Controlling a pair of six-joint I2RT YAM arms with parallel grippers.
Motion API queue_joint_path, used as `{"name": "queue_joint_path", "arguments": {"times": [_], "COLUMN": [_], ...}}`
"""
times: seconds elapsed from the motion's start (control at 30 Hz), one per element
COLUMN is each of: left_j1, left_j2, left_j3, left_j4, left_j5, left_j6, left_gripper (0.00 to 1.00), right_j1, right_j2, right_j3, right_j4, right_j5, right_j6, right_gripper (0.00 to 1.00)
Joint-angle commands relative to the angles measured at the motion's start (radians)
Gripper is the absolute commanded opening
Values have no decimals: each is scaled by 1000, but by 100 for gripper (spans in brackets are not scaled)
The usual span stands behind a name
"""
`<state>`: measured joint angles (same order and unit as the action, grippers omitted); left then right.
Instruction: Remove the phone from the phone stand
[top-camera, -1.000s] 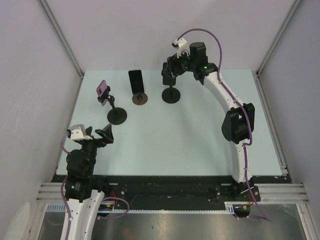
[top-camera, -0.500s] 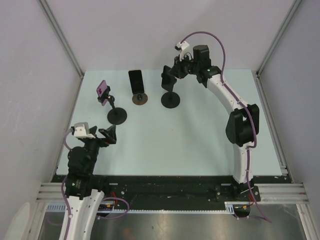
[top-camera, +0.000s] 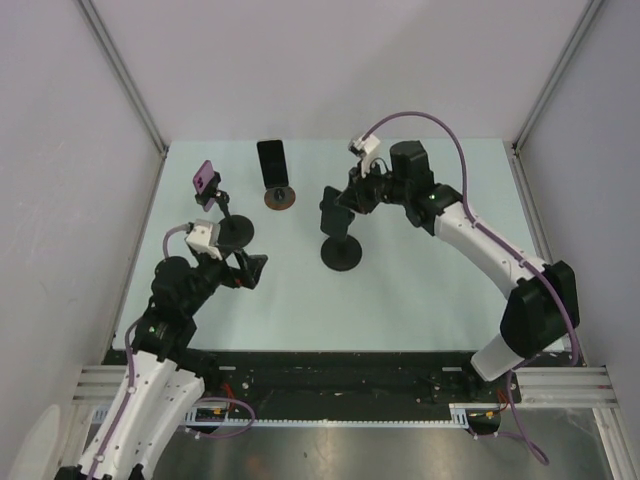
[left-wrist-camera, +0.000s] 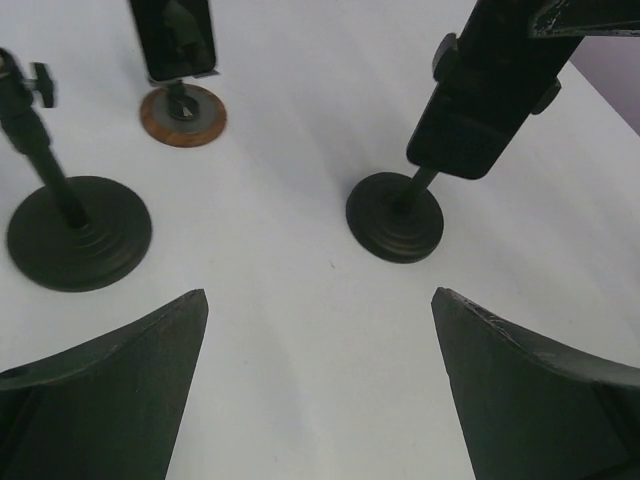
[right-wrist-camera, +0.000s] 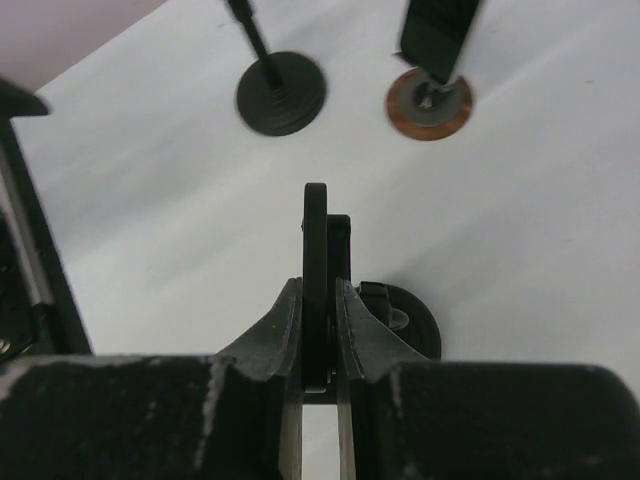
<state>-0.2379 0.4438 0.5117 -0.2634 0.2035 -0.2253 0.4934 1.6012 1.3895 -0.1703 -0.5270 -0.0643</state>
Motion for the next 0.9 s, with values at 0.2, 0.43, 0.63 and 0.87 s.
{"name": "queue_joint_path", "arguments": {"times": [0.2,0.43,0.63,0.87], "left_j1": [-199,-221,-250,-270], "left_j2": [179,266,334,403], "left_j3": [123,123,148,175], "left_j4": [95,162,191,207], "left_j5": [68,175,238,283], "left_j6": [249,290,276,276], "left_gripper": [100,100,97,89], "right_j1": [227,326,359,366], "right_j2": [-270,-360,-399,-414], "right_j3": [-201,-310,-360,-385], "right_j4": [0,46,49,68], "right_j5": [111,179,189,200], "right_j6": [-35,-15,-8,1], "right_gripper": [0,0,0,0]}}
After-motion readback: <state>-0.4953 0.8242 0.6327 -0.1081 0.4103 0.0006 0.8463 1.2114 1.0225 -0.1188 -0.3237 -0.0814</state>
